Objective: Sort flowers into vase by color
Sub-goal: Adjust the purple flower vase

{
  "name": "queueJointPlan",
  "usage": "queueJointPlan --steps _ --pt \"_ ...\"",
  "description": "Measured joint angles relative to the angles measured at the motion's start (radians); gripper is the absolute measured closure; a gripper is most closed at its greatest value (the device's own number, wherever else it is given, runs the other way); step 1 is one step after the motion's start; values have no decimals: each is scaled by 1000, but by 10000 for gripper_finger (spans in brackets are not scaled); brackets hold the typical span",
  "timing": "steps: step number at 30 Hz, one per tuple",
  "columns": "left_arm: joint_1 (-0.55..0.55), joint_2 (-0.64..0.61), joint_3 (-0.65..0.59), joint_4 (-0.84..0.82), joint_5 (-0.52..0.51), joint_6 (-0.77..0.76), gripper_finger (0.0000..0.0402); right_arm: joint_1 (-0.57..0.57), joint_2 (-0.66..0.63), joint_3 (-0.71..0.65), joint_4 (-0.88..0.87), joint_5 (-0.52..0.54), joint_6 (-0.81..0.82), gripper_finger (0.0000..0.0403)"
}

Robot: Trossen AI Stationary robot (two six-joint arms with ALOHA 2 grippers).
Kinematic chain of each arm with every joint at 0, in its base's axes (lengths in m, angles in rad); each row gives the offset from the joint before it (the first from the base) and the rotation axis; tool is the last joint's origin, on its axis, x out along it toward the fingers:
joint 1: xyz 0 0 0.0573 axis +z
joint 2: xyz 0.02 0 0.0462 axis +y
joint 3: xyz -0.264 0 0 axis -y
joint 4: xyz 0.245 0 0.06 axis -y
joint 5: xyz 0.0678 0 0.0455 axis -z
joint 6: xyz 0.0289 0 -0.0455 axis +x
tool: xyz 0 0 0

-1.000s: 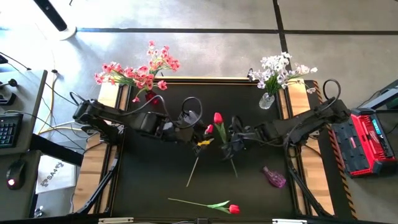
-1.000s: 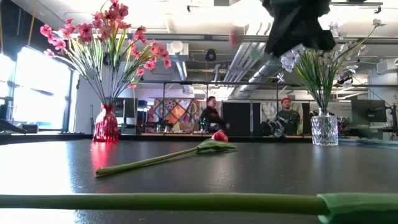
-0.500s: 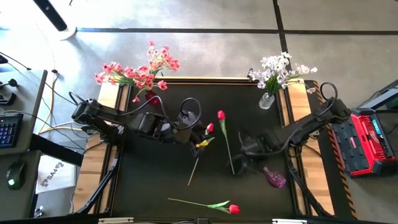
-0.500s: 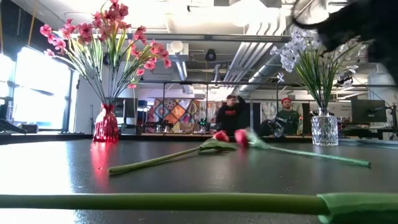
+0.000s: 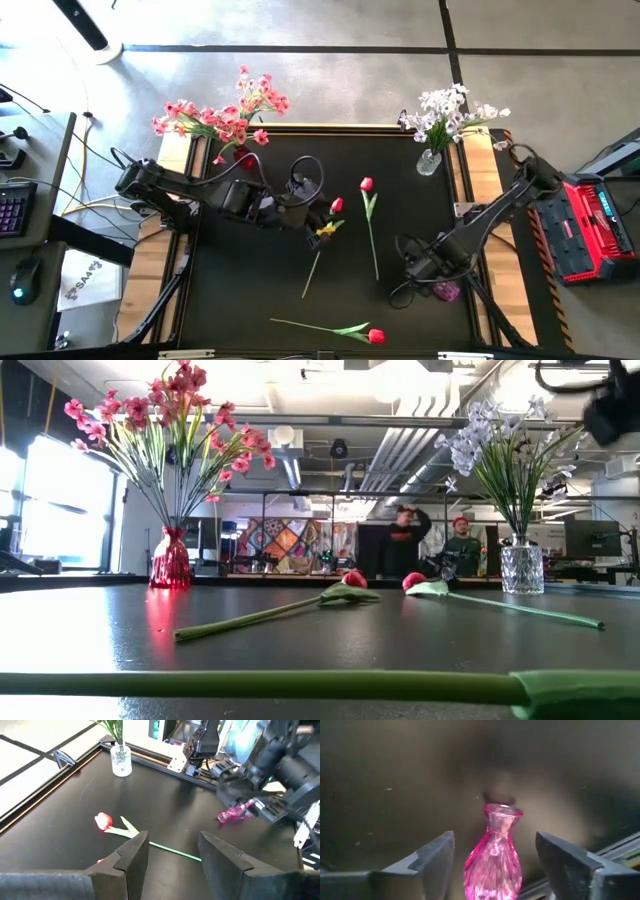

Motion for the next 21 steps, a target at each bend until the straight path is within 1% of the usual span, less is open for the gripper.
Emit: queueJointPlan --steps 4,6,9,14,21 --pt "6 0 0 -1 0 0 241 6 1 -87 93 -25 53 103" --pt "6 0 0 -1 0 0 241 9 1 -120 136 -34 62 100" --pt "5 0 0 -1 1 0 241 9 1 -172 196 -53 86 111" --pt "10 0 0 -2 2 9 241 9 1 -239 279 -66 111 154" --pt "12 0 0 -2 2 26 241 9 1 -245 313 -57 136 244"
